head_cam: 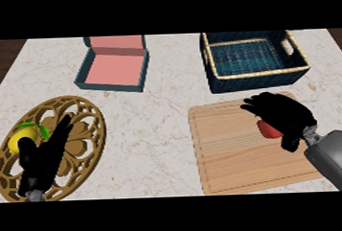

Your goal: Pick the bell pepper from the cutting board and place it in the basket

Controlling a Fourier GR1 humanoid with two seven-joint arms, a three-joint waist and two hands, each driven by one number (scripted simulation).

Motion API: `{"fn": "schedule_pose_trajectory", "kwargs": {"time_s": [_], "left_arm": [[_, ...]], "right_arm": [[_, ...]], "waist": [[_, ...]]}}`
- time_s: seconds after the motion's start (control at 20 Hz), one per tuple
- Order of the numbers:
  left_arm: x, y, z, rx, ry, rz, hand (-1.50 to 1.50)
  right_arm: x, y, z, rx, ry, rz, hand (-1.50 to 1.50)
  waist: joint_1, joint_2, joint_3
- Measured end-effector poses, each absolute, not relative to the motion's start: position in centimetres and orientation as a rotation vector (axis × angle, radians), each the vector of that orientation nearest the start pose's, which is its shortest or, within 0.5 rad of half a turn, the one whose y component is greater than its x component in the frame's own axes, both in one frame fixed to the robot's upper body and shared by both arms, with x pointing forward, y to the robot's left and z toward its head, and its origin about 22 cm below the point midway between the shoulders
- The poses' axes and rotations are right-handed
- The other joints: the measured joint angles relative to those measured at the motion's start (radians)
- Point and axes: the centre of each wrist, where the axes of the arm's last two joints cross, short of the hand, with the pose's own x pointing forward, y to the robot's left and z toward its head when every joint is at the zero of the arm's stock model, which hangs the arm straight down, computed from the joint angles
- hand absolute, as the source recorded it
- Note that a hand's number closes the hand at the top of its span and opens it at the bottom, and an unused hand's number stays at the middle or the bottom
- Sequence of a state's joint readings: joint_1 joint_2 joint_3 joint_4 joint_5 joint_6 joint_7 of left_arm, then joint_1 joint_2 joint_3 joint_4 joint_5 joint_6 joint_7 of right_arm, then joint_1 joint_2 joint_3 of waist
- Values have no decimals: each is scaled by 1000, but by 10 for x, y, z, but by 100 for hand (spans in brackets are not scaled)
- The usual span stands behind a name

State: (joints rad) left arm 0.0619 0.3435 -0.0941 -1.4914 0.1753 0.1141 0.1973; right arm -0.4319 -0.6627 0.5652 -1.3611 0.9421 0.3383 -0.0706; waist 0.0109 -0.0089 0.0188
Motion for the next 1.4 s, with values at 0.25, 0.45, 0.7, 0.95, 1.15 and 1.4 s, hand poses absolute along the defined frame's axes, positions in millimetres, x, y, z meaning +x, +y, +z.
{"fn": "schedule_pose_trajectory", "kwargs": {"time_s": [0.25, 0.45, 0.7, 0.95, 1.15, 1.4], "left_arm": [[222, 301, -12, 183, -1221, -66, 0], [223, 299, -12, 186, -1211, -64, 0], [222, 301, -12, 189, -1207, -63, 0], [219, 304, -11, 193, -1201, -57, 0], [218, 305, -12, 198, -1201, -55, 0], [220, 305, -10, 198, -1203, -59, 0]], "right_arm": [[311, -258, 56, -788, -1127, 2025, 150], [314, -257, 54, -822, -1152, 2063, 150], [312, -248, 45, -834, -1184, 2069, 150], [306, -171, 39, -795, -1191, 1829, 150], [293, -101, 51, -808, -1224, 1616, 150], [281, -74, 93, -717, -1411, 1204, 150]], "waist": [[-2, -2, 1], [-3, -3, 1], [-5, -6, -1], [-14, -8, -3], [-17, -9, -2], [-9, -5, 0]]}}
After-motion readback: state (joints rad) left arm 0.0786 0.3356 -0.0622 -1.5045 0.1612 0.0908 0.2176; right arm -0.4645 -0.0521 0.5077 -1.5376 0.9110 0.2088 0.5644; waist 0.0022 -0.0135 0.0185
